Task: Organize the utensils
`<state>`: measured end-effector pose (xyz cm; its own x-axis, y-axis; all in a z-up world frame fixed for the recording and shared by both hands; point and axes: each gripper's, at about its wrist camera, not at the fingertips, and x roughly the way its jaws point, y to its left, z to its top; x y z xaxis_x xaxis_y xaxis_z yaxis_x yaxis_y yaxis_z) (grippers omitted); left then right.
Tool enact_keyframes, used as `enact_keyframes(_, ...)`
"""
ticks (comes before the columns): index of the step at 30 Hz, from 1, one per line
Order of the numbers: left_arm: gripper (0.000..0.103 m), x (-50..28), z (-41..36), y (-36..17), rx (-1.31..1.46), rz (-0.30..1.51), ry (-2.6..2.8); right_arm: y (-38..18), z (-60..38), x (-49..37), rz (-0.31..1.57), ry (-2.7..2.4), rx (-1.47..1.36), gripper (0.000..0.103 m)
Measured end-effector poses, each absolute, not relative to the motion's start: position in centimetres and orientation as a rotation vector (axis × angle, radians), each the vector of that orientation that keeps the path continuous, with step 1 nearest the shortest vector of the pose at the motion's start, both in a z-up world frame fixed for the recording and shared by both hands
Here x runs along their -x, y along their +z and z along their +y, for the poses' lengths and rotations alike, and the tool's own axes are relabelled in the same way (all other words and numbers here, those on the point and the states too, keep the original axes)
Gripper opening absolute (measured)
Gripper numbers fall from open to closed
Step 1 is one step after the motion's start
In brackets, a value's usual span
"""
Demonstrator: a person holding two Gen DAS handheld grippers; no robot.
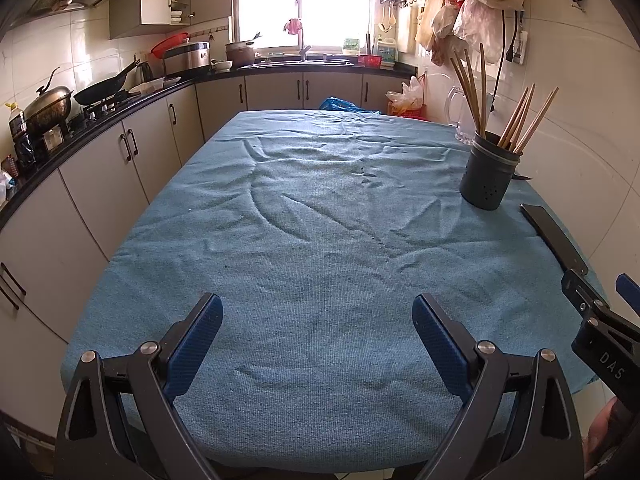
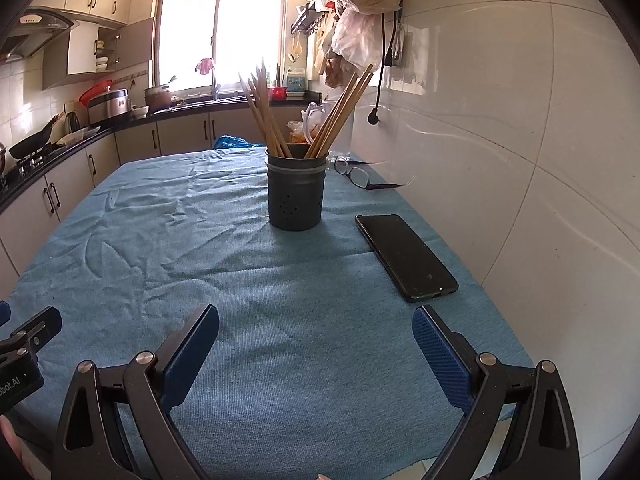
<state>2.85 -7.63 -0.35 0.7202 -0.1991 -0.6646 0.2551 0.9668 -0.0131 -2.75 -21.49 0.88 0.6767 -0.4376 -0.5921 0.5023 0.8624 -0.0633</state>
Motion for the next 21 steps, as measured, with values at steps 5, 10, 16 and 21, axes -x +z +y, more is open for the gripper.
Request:
enact_keyframes(5, 0.095, -2.85, -7.59, -0.35, -0.082, 0.724, -0.252, 0.82, -21.50, 2.69, 0.639, -0.528, -0.110, 0.099)
enact_keyframes(10, 0.095, -2.87, -7.55, -0.36, -0.082, 0.725, -0.251, 0.79, -21.48, 2.70, 0.639, -0.528, -0.109, 0.099)
enact_keyframes(16, 0.095, -2.96, -7.38, -0.28, -0.074, 0.725, -0.244, 0.56, -21.45, 2.57, 0.645, -0.524, -0.105, 0.099)
enact_keyframes(21, 0.095, -2.96, -7.37, -0.28, -0.075, 0.725, -0.244, 0.54, -21.45, 2.57, 0.647, -0.524, -0.106, 0.099)
